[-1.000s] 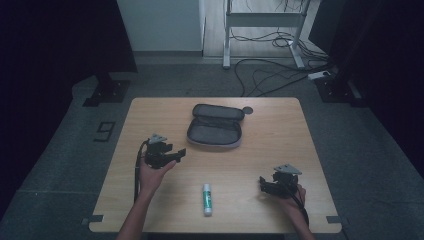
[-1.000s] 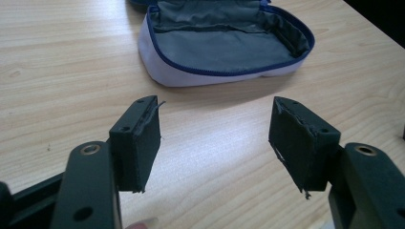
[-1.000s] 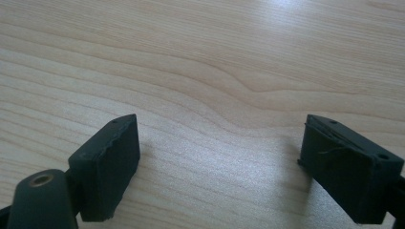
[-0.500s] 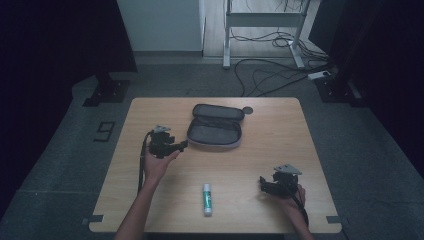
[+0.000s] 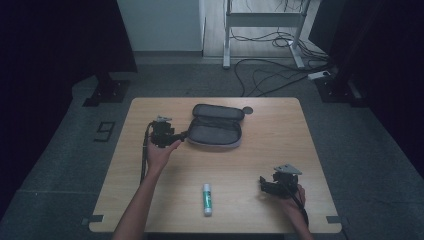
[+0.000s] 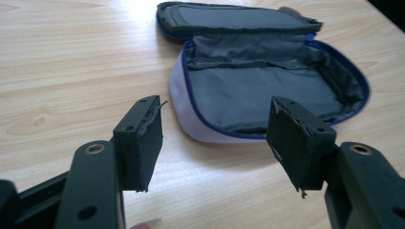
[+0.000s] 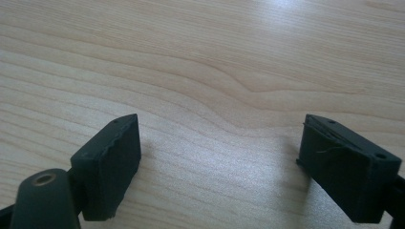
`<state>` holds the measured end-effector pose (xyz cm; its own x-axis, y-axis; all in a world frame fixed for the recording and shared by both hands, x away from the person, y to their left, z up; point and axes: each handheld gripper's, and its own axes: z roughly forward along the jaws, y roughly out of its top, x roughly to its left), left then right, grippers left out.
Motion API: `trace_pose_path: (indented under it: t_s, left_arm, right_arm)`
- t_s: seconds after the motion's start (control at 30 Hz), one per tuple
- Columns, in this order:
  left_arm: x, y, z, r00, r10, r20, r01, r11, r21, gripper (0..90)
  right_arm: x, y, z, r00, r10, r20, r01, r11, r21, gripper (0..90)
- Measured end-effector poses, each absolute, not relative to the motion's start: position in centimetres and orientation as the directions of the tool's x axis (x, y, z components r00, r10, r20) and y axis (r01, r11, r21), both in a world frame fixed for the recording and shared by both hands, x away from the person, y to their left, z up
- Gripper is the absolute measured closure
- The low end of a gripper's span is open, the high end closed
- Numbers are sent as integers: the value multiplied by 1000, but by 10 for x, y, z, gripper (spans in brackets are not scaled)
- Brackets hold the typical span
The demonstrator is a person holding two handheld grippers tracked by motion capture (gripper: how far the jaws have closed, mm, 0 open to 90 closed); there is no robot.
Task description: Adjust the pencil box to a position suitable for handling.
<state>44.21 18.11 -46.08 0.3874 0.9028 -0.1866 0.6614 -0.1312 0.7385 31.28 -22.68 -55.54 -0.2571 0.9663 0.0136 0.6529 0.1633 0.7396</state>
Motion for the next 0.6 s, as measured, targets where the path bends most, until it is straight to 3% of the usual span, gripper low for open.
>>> trace_pose_path:
  t_s: [0.6]
  left_arm:
    - [490,167,-488,341,921,-187,687,-108,719,398]
  right_arm:
    - [313,-227,-555,-257,966,14,653,163,740,140]
